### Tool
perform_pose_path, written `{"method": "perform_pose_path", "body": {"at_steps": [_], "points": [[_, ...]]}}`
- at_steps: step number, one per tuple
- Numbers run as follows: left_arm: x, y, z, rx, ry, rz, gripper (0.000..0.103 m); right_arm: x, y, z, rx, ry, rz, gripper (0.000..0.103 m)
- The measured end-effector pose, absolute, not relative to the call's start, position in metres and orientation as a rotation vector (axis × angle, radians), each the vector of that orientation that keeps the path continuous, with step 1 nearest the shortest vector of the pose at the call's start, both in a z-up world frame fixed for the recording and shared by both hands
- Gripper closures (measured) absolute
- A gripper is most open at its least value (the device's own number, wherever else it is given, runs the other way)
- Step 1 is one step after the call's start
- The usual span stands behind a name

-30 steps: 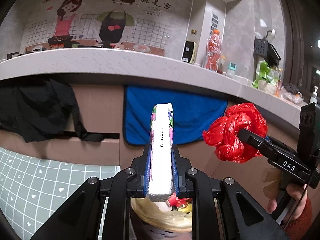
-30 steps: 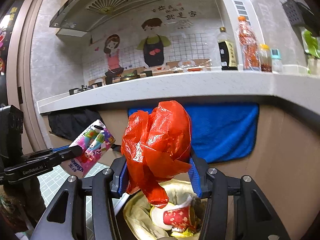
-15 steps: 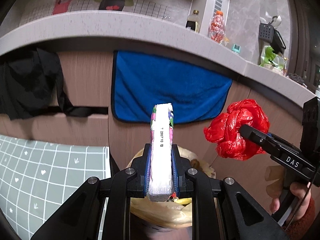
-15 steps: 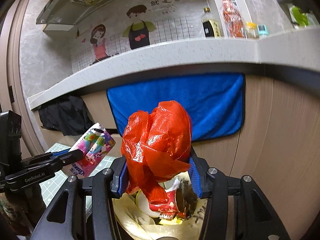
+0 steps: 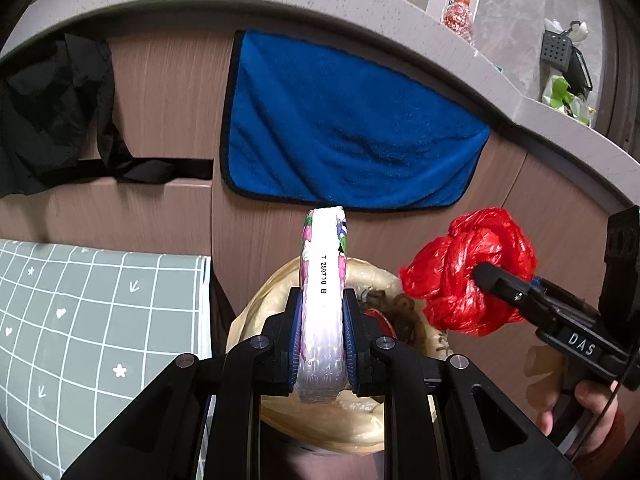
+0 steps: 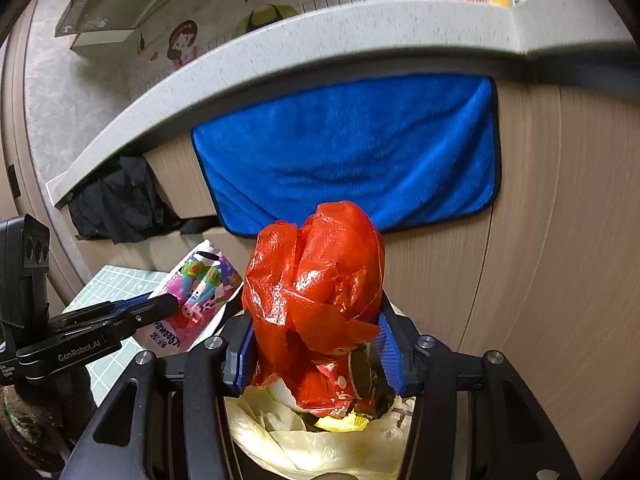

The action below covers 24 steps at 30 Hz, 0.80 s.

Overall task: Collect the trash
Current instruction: 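Carry the pink packet in the left gripper while the right gripper carries the red bag over the bin, then open both grippers over the yellow bin to drop packet and bag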

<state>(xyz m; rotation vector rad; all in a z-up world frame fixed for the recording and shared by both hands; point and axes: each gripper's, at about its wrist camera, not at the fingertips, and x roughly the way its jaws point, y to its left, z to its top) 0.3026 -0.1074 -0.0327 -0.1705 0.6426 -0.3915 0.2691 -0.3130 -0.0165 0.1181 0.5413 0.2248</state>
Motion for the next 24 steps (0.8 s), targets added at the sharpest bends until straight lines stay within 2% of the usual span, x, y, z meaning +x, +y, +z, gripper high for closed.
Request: {"method": "perform_pose_path", "body": {"at_steps": [14, 18, 20, 22, 24], "points": [[0.312, -0.112, -0.039, -0.168, 0.656, -0.409, 0.084, 0.292, -0.305, -0.041, 0.122, 0.611, 0.21, 0.055], [0.322, -0.112, -0.044, -0.187, 0.696, -0.466, 0.084, 0.3, -0.308, -0.046, 0.15, 0.626, 0.214, 0.051], [0.327, -0.111, -0.046, -0.207, 0.707, -0.5, 0.072, 0.304, -0.312, -0.049, 0.184, 0.637, 0.208, 0.047], [0.328, -0.106, -0.045, -0.237, 0.704, -0.5, 0.027, 0.306, -0.316, -0.052, 0.2, 0.65, 0.176, 0.041], [0.326, -0.099, -0.042, -0.256, 0.698, -0.494, 0.021, 0.305, -0.316, -0.054, 0.203, 0.661, 0.156, 0.04]]}}
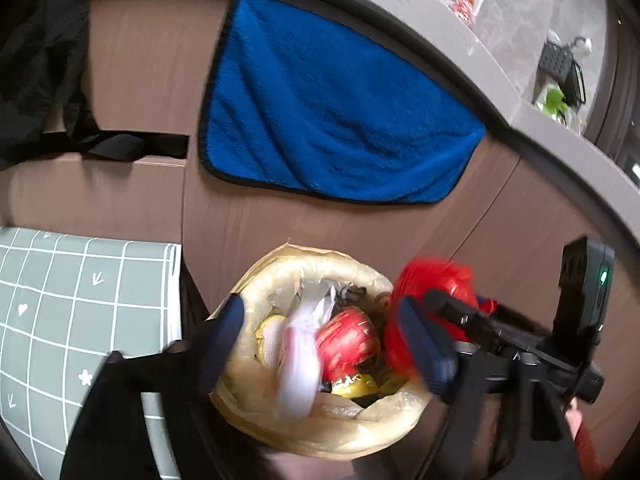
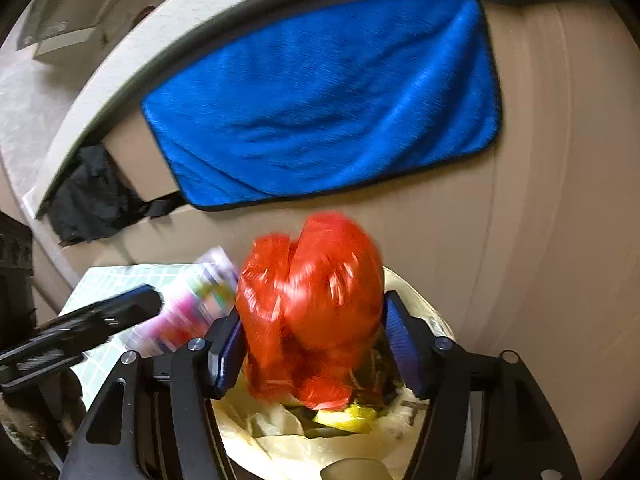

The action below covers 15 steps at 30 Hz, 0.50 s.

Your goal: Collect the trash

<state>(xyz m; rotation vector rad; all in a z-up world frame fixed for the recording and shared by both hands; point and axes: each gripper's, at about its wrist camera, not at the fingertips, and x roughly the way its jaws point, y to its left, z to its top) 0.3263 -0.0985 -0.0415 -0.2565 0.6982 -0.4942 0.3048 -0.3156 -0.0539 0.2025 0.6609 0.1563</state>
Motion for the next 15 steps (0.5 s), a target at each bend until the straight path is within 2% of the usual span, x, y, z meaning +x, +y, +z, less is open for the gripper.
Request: {"method": "perform_pose_path", "body": {"at_steps": [5, 15], "points": [[0.308, -0.075, -0.03, -0.269, 0.667, -0.415, 0.021, 0.292, -0.306, -0.052, 0.18, 0.659, 0.173, 0.04], [0.24, -0.008, -0.018, -0.286, 0.629, -0.305, 0.021, 0.253, -0.284, -0.01, 0.186, 0.504, 0.229, 0.04]]}}
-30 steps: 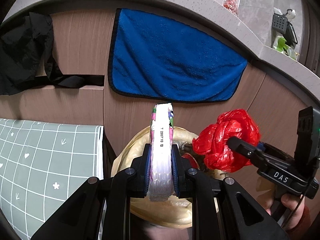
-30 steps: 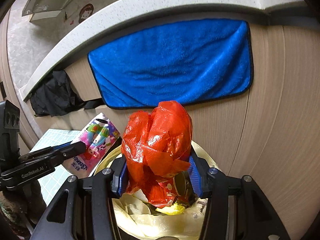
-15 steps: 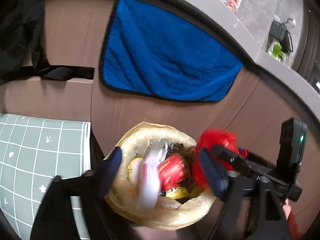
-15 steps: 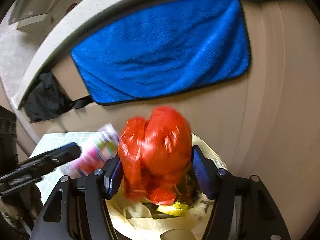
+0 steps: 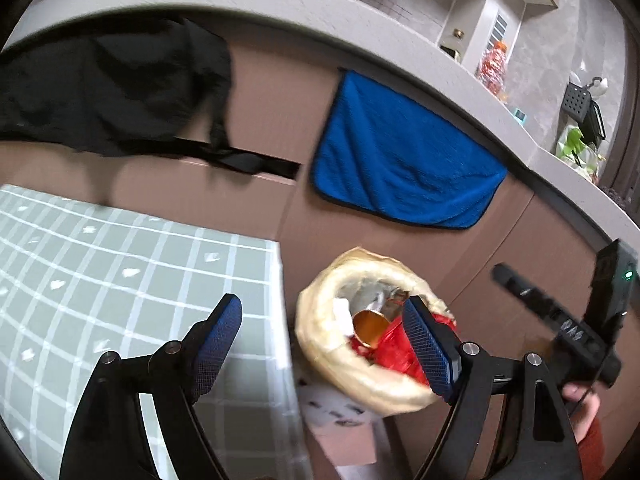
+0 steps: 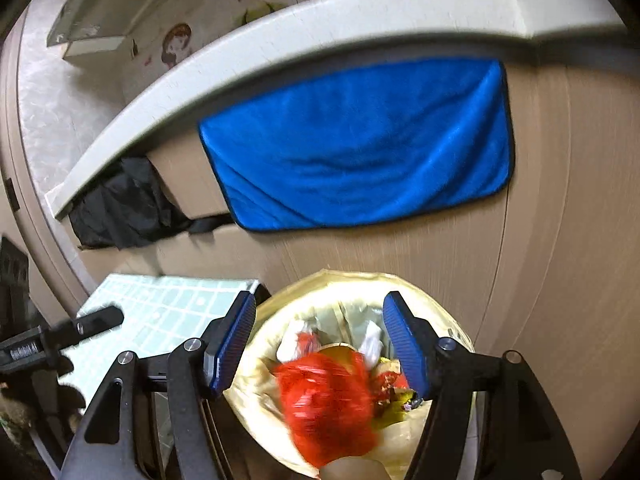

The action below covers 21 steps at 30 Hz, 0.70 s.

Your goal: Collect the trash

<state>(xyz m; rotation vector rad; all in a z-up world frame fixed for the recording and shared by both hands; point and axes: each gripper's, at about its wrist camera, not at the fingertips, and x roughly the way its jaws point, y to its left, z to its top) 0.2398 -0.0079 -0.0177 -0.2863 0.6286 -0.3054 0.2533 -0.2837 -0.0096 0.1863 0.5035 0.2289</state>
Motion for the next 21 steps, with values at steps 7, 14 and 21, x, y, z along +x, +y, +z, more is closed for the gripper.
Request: {"method": "perform_pose_path", "body": {"at_steps": [7, 14, 21], "points": [[0.159, 0.02, -0.002, -0.203, 0.547, -0.25, 0.021, 0.182, -0.245, 0.02, 0.071, 0.446, 0.225, 0.04], [0.079, 0.026, 0.002, -0.115, 0.523, -0.147, 0.021, 0.095, -0.211, 0.02, 0.042, 0.461, 0.313, 0.039], [0.025, 0.02, 0.006, -0.045, 0.472, -0.082, 0.021, 0.027, -0.186, 0.01, 0.029, 0.421, 0.322, 0.039]]}}
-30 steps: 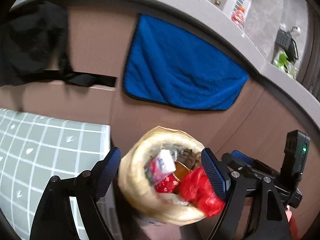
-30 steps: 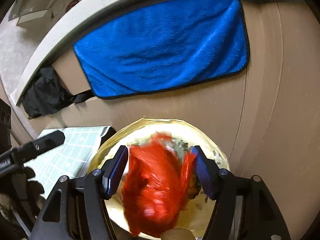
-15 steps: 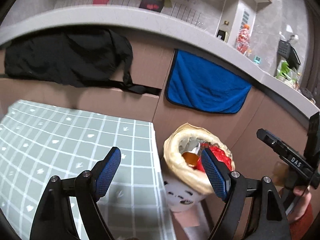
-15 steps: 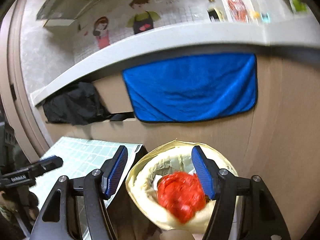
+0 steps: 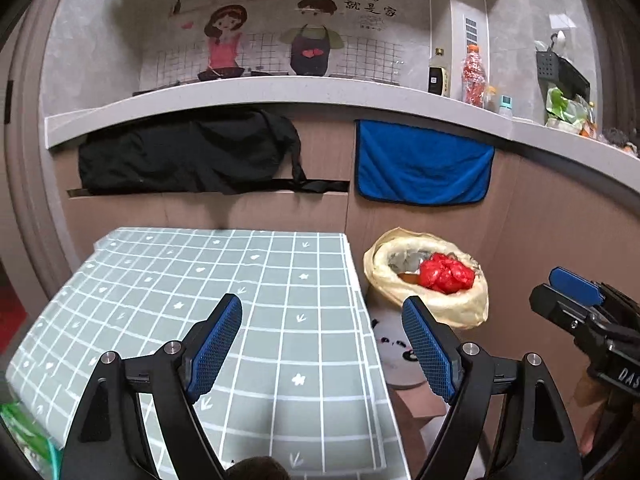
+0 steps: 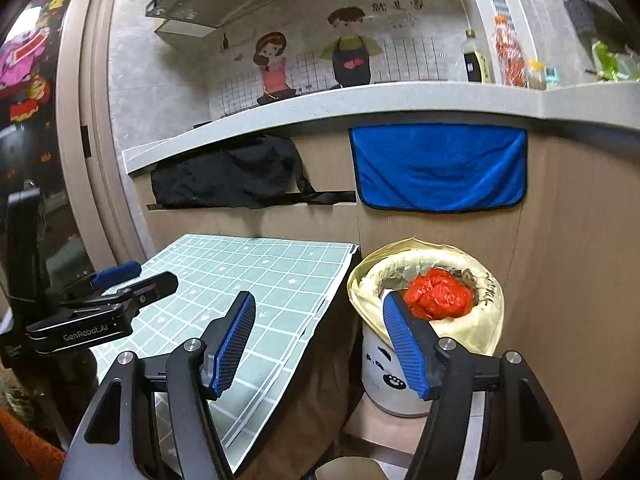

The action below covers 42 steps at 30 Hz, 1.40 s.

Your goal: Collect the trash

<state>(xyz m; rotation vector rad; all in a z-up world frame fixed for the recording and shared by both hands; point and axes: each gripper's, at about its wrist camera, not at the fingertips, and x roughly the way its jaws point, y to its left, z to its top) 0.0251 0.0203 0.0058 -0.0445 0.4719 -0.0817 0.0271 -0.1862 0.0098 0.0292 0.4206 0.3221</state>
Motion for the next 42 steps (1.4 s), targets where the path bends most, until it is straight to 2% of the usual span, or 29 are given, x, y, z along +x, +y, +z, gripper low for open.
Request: {"method": "perform_pose_path", "body": {"at_steps": [15, 42], "points": [[-0.021, 0.034, 0.014, -0.055, 0.423, -0.006, 0.022, 0.004, -0.167, -0.002, 0.037, 0.436, 0.329, 0.039], [-0.031, 0.035, 0.021, -0.058, 0.395, -0.008, 0.022, -0.005, -0.164, 0.007, 0.019, 0.406, 0.315, 0.039]]}}
